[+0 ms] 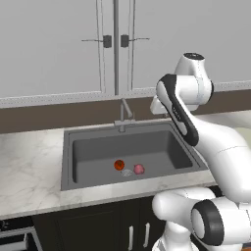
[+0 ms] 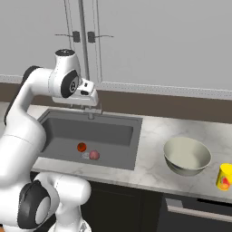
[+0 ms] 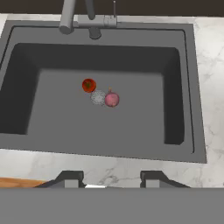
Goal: Remove the tomato and onion from the sink. Then move the bowl and cup from the counter to the sink for washing.
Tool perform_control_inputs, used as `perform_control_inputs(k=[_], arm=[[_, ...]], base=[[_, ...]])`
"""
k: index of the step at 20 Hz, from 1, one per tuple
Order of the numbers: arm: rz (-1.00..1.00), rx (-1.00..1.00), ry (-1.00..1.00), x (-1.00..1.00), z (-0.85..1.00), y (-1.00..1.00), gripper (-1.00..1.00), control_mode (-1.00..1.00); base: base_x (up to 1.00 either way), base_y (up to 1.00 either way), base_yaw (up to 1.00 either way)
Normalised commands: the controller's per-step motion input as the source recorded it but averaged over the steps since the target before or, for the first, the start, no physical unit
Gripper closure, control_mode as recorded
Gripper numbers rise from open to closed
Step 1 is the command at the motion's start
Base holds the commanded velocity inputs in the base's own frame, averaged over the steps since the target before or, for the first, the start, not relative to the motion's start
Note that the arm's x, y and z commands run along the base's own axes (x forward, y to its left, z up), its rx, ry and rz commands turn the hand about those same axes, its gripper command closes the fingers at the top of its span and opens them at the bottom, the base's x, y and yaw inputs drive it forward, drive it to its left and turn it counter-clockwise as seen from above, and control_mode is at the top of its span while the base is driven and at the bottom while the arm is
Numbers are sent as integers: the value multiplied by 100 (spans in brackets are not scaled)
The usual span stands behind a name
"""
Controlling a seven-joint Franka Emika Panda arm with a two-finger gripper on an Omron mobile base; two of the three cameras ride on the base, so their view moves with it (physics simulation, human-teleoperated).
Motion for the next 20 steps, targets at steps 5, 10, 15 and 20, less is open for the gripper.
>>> perform_control_inputs(k=[5, 10, 15, 20], arm=[[0, 5, -1, -6, 0, 0, -100, -100], [0, 1, -1, -14, 0, 0, -100, -100], [1, 0, 0, -11, -4, 0, -100, -100], [7, 2, 0, -8, -7, -1, -100, -100]], base=[[0, 0, 0], [0, 0, 0], [0, 0, 0], [0, 0, 0]])
